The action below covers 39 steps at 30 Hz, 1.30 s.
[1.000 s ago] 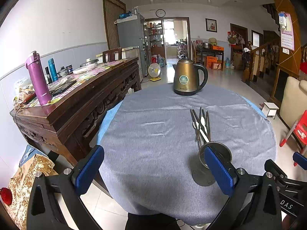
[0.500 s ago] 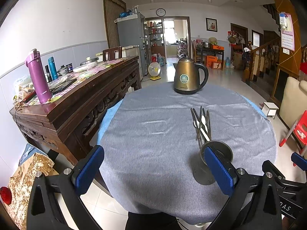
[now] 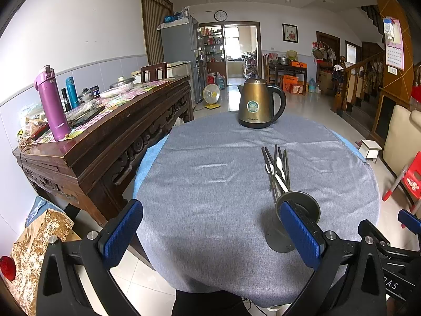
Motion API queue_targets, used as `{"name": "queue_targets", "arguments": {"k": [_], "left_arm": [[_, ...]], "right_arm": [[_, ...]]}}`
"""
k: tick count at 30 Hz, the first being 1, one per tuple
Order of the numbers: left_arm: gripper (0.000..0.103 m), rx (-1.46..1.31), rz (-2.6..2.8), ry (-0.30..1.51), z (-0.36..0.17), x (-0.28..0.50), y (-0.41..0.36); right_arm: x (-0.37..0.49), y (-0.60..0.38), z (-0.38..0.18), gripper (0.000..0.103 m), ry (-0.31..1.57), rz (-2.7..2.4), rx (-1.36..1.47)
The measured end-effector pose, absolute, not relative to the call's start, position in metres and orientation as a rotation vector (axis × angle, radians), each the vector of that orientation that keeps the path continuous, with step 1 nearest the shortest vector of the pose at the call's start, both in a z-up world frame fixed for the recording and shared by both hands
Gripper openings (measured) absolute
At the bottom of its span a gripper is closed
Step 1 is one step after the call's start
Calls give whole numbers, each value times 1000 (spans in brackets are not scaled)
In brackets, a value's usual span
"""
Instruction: Organize utensils
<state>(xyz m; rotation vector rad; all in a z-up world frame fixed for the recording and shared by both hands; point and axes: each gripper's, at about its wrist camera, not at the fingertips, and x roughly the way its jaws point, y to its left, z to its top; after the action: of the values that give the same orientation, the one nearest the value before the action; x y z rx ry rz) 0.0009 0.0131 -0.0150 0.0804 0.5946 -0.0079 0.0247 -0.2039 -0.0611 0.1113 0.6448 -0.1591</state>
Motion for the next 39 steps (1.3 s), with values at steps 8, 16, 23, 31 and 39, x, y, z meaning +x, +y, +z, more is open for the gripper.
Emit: {"name": "queue_targets", "arguments": {"k": [8,16,23,31,39], "left_arm": [[103,80,-8,597,-16,1,14],[103,81,-6,604,-18,2,15],[103,79,1,613,-16,8,15],[103,74,12,628,-20,18,17],[103,79,1,670,-29,45,19]], "right_arm": [[25,-203,-62,103,646,-159,113],[29,-204,-64,103,651,-154,120],[33,-203,-65,103,655,-151,117],[38,-202,-65,103,658,-150,113],[60,-206,-64,103,674,-154,107]]}}
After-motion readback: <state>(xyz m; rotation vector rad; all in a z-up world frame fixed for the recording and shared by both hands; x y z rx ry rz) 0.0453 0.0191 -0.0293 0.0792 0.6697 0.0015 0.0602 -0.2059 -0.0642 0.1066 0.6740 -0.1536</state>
